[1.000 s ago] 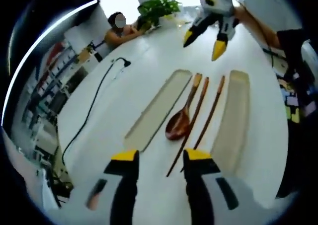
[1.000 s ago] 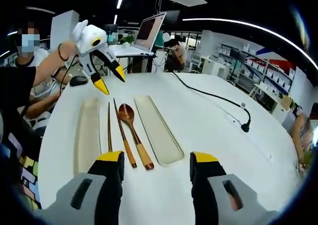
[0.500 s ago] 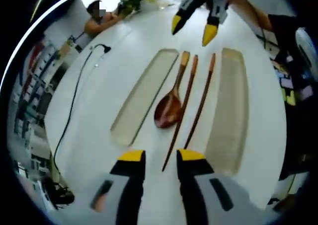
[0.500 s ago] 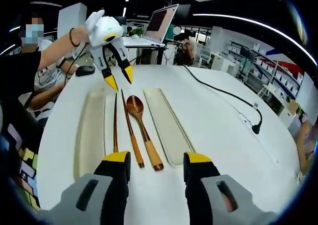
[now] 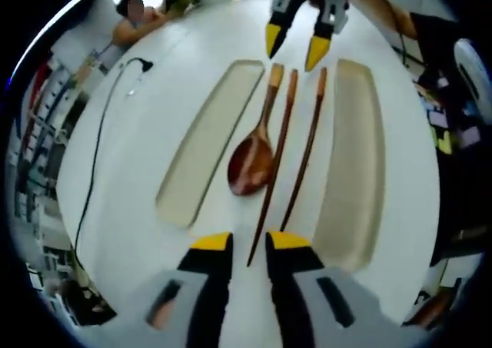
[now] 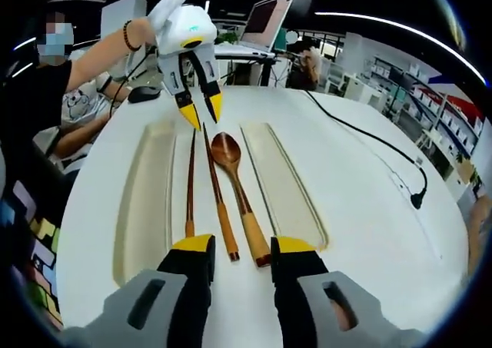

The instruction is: Arrange the utensils inside the cutlery case until each visible utensil rests in its matching compartment.

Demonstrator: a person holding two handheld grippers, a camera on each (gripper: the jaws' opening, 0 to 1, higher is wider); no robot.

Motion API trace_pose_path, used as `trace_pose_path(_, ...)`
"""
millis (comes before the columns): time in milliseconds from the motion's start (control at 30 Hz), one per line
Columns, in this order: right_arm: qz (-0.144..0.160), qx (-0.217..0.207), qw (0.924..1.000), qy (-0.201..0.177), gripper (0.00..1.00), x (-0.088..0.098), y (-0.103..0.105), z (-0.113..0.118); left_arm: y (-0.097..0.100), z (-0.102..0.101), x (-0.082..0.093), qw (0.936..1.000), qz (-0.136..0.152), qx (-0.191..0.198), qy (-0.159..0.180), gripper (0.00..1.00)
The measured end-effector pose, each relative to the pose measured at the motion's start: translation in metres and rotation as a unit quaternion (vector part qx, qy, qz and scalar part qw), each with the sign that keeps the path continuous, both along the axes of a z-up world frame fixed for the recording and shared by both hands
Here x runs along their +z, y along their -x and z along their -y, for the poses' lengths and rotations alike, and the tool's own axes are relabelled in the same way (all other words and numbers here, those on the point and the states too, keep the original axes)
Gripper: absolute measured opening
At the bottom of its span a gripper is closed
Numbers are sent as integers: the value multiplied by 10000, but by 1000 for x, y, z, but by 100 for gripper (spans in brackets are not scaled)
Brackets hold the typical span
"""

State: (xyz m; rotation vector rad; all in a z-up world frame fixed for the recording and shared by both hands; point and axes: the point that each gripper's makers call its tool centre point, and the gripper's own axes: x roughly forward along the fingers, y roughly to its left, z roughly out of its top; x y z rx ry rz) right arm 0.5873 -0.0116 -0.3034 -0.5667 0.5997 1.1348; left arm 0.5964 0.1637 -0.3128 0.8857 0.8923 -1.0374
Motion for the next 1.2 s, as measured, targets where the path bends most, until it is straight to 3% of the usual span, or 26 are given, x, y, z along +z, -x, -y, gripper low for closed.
trace_pose_path(733,-304,294,9990,166,16,-14,15,-4,6,-1,-10,9981,-543,-70,-289,7)
trace_pose_path(1200,-481,382,9978,259,11,-20,15,-4,6,2,-12,9943,-863,-300,-543,7)
